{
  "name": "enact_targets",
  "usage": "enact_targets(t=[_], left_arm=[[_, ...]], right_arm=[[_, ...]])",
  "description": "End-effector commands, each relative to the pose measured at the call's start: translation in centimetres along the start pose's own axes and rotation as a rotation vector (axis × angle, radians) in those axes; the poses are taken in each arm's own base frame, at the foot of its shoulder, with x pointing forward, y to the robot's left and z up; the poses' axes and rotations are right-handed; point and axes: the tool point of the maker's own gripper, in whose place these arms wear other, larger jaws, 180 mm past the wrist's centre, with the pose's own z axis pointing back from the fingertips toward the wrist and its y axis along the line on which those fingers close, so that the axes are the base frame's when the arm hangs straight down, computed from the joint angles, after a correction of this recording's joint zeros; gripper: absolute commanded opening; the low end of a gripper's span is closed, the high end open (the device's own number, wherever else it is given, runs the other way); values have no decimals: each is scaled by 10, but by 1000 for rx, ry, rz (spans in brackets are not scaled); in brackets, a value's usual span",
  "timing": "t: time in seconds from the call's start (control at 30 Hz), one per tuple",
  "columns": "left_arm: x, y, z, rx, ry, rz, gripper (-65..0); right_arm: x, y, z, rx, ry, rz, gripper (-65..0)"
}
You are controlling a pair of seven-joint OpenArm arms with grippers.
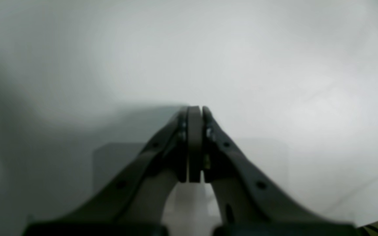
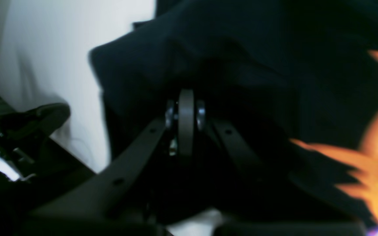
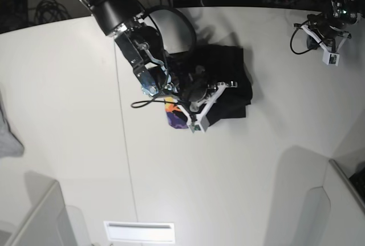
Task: Fold the T-shirt properly
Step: 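Press and flip the bundle over with the right gripper, then release the bundle and withdraw the right gripper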
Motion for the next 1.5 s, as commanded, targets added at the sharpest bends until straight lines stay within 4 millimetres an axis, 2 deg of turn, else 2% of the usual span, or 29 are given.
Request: enact_targets(t=[0.0, 0.13, 0.27, 0.37, 0.5, 0.57, 0.67, 0.73, 0.77, 0.87, 1.0, 1.17, 1.2, 1.3, 1.4, 1.47], left_arm=[[9, 5, 4, 10, -26, -11, -650], [8, 6, 4, 11, -25, -12, -650], [8, 6, 4, 12, -25, -13, -650], [9, 6, 4, 11, -27, -12, -650], [14, 5, 3, 10, -38, -11, -650], [16, 5, 2, 10, -41, -10, -650], [19, 2, 3, 6, -50, -12, -650], [24, -1, 6, 1, -65, -22, -650], [29, -6, 9, -11, -82, -38, -650], [47, -39, 19, -134, -175, -45, -650], [65, -44, 34, -217, -262, 80, -650], [85, -57, 41, -329, -323, 170, -650], [88, -60, 43, -349, -334, 181, -589], [101, -71, 44, -401, -374, 204, -260], [106, -89, 37, -453, -374, 205, -7], [110, -104, 31, -493, -366, 198, 0]], right_arm=[[19, 16, 2, 30, -44, 23, -650], [31, 37, -9, 47, -61, 82, -650], [31, 55, -19, 54, -57, 156, -650], [29, 77, -20, 84, -79, 248, -650], [34, 122, -2, 167, -146, 391, -650], [36, 130, 10, 189, -152, 399, -650], [47, 106, 19, 155, -132, 320, -650], [53, 71, 22, 107, -133, 221, -650], [55, 56, 24, 87, -139, 182, -650], [51, 18, 34, 32, -157, 127, -650], [49, -16, 60, -14, -210, 87, -650], [50, -53, 97, -77, -291, 49, -650], [50, -60, 104, -89, -304, 39, -650], [46, -82, 117, -133, -323, 1, -650], [41, -100, 123, -169, -323, -29, -650], [36, -107, 125, -183, -316, -40, -650]])
